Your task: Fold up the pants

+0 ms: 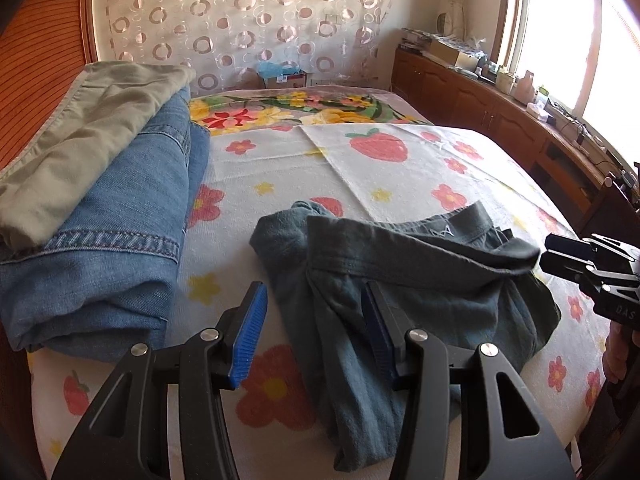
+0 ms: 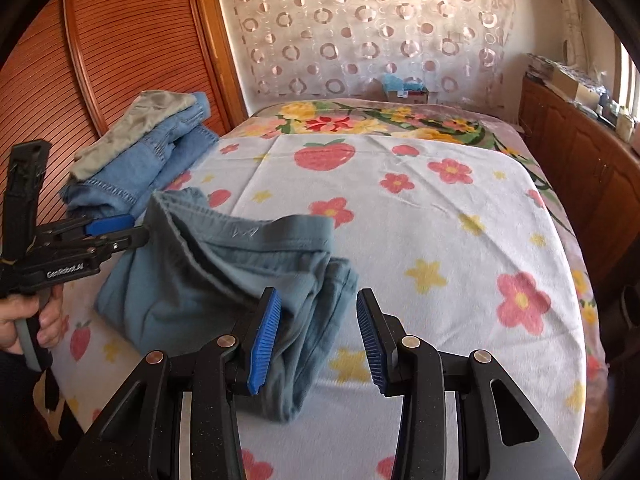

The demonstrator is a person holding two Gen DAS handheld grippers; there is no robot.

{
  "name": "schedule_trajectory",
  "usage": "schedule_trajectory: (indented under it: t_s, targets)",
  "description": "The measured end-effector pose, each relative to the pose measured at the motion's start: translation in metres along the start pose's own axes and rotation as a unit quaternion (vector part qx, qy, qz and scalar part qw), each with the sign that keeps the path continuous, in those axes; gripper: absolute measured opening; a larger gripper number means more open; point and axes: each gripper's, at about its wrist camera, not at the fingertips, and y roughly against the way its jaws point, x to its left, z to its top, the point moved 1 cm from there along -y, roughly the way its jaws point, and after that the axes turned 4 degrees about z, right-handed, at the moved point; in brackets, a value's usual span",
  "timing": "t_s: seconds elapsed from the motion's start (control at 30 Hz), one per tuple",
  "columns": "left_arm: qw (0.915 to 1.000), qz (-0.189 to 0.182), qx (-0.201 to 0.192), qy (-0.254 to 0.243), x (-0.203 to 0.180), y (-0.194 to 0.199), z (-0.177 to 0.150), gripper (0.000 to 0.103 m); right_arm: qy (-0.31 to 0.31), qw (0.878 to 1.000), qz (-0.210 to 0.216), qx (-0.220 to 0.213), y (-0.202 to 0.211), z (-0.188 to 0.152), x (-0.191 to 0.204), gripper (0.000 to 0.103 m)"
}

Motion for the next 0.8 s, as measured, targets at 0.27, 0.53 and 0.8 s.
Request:
schedule_trajectory:
  t_s: [0.27, 0.53, 0.8]
  targets:
    - [0.9999, 0.01, 0.005, -0.001, -0.001, -0.004, -0.001, 0.05, 0.021, 0.999, 0.025, 0.0, 0.01, -0.001, 0.005, 0.041]
    - [0.9999, 0.009, 0.003, 0.003, 0.003, -0.003, -0.001, 0.05, 0.094, 0.995, -0.003, 0.023, -0.027, 0.02, 0.008, 0.028]
    - [1.0, -0.003, -0.006, 0.002, 0.002, 0.007, -0.007, 0.05, 0.064, 0.997, -0.032, 0.017, -0.055, 0.05, -0.008, 0.005]
